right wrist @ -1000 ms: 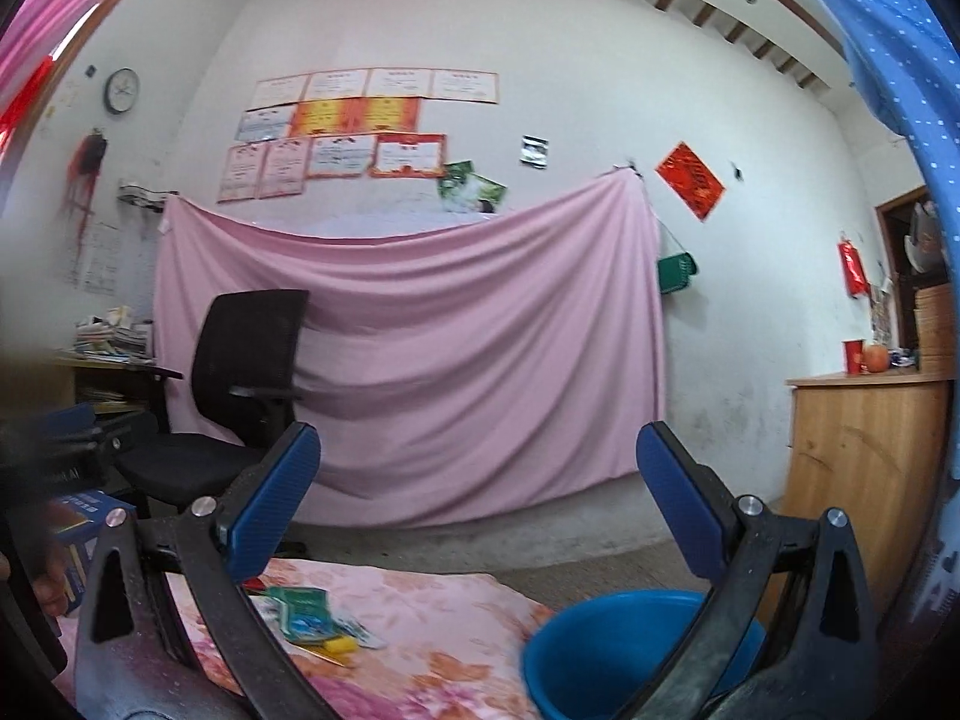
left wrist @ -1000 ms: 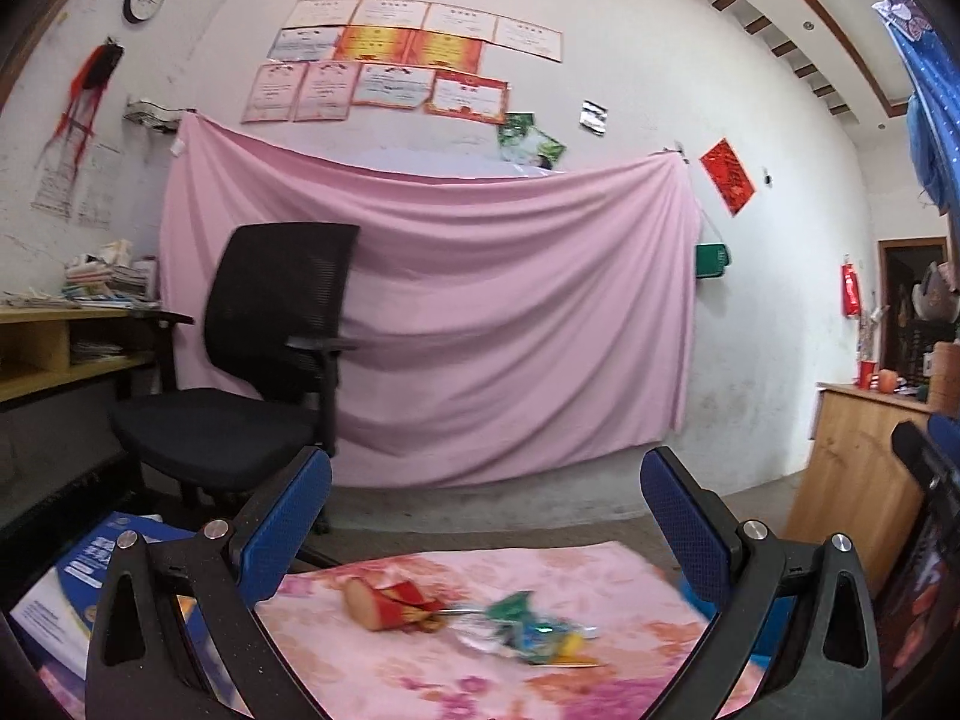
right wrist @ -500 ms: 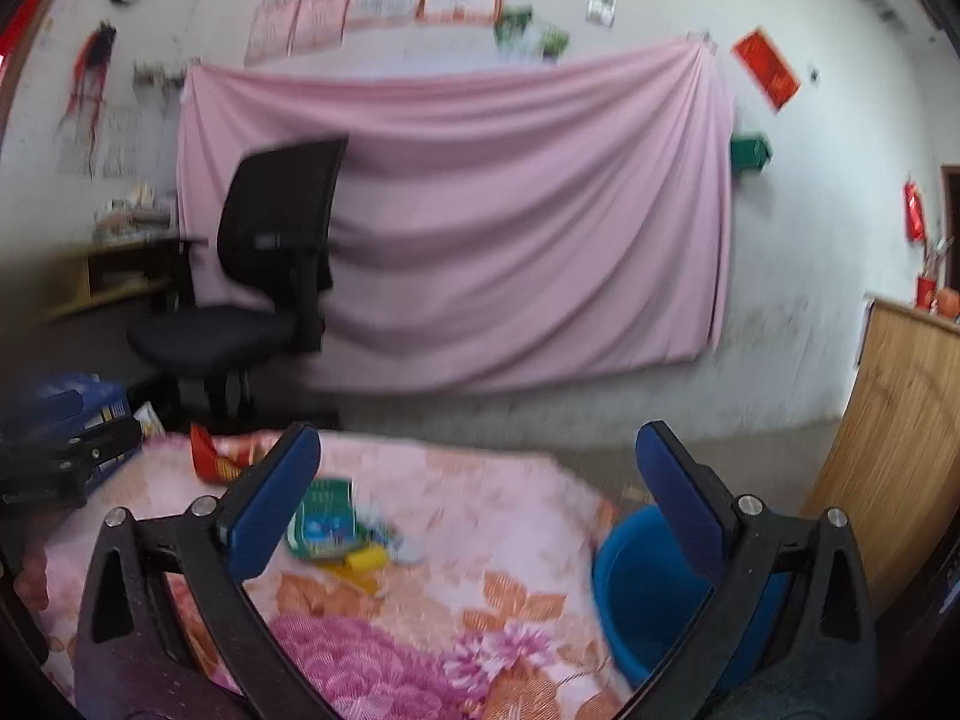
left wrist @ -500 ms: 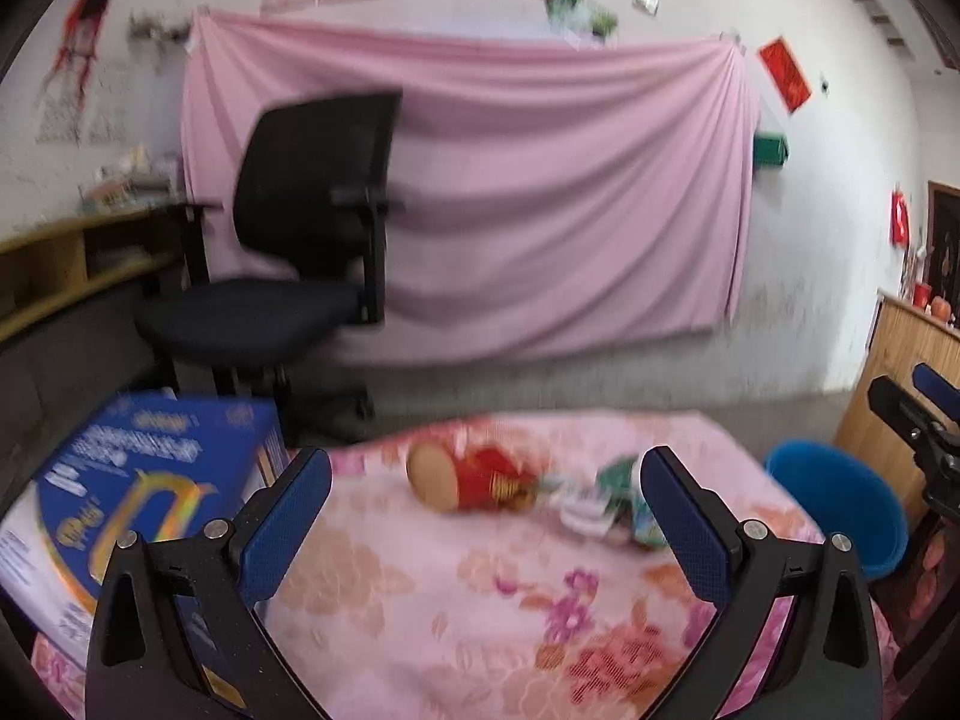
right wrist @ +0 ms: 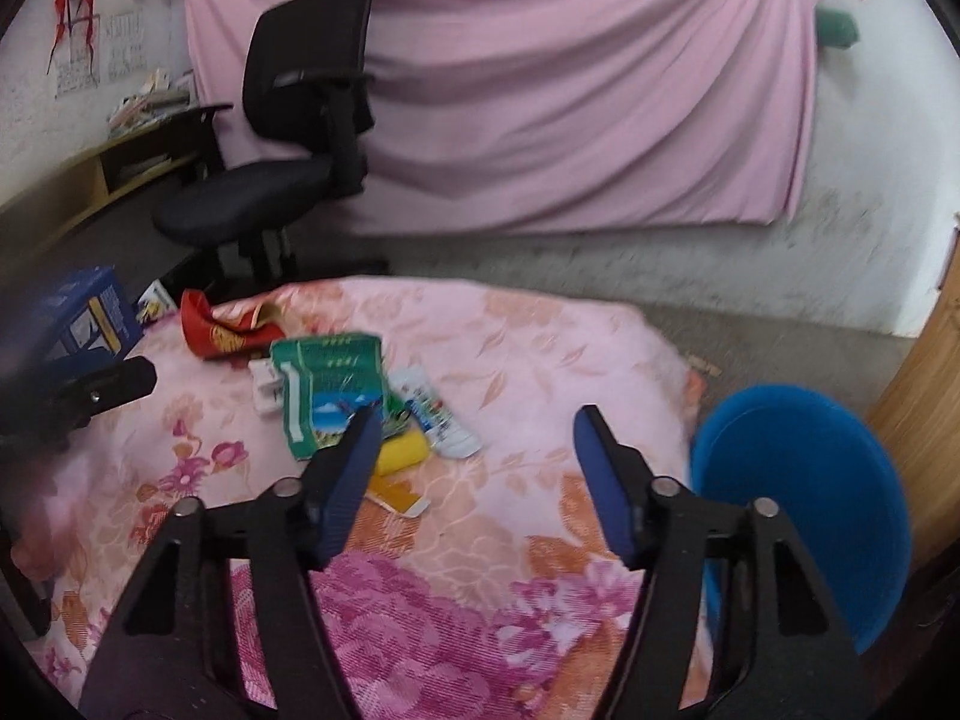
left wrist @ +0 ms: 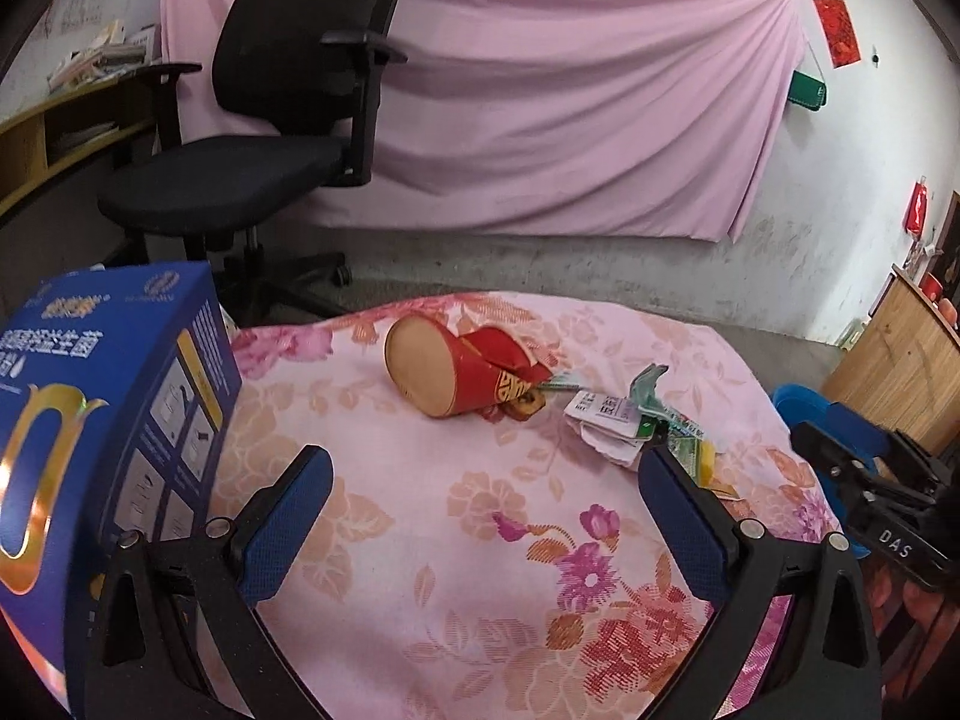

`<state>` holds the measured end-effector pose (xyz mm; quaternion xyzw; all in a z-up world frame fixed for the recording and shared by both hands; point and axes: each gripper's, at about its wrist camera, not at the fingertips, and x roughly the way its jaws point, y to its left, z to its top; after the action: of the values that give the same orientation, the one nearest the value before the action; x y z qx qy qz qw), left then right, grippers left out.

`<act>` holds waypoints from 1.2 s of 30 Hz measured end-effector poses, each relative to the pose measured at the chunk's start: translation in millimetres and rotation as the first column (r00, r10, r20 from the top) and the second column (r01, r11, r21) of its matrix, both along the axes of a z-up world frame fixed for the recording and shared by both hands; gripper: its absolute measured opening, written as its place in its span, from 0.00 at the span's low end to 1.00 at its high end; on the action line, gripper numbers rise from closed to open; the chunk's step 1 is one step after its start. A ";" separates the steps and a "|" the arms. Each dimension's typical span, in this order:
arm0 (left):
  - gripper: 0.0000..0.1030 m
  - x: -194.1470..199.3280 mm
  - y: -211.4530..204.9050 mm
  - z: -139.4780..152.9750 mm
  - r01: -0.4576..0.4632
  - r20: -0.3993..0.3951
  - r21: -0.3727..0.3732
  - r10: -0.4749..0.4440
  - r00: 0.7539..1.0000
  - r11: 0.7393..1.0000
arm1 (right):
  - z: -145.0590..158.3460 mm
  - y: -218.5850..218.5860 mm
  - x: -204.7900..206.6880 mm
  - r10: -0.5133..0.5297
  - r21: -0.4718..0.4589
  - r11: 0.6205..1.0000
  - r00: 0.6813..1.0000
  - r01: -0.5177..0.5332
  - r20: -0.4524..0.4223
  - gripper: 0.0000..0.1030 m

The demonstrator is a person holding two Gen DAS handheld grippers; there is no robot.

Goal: Collect trash
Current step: 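Move both tools back over the bed toward the remaining trash, then grasp the white plastic lid with the left tool while the right tool approaches the yellow cap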

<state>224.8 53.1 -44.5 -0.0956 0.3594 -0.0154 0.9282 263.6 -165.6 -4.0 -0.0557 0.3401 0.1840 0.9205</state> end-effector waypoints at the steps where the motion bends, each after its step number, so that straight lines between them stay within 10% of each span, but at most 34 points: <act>1: 0.91 2.8 0.2 -0.7 0.006 -0.010 -0.004 -0.006 1.000 1.000 | -4.0 3.1 4.6 0.018 0.002 1.000 0.999 -0.018 -0.036 0.83; 16: 0.68 28.9 -14.5 -22.8 0.106 -0.133 -0.056 -0.112 0.985 0.993 | -43.7 32.0 45.9 0.171 0.077 0.985 0.938 -0.155 -0.301 0.57; 36: 0.68 66.3 -11.0 -24.5 0.070 -0.131 -0.243 -0.104 0.986 0.967 | -29.6 -7.7 38.4 0.086 0.091 0.994 0.968 -0.067 -0.235 0.57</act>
<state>291.1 42.2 -69.0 -0.1912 0.4243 -0.0921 0.8803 302.0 -173.3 -33.6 -0.0085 0.4378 0.2385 0.8668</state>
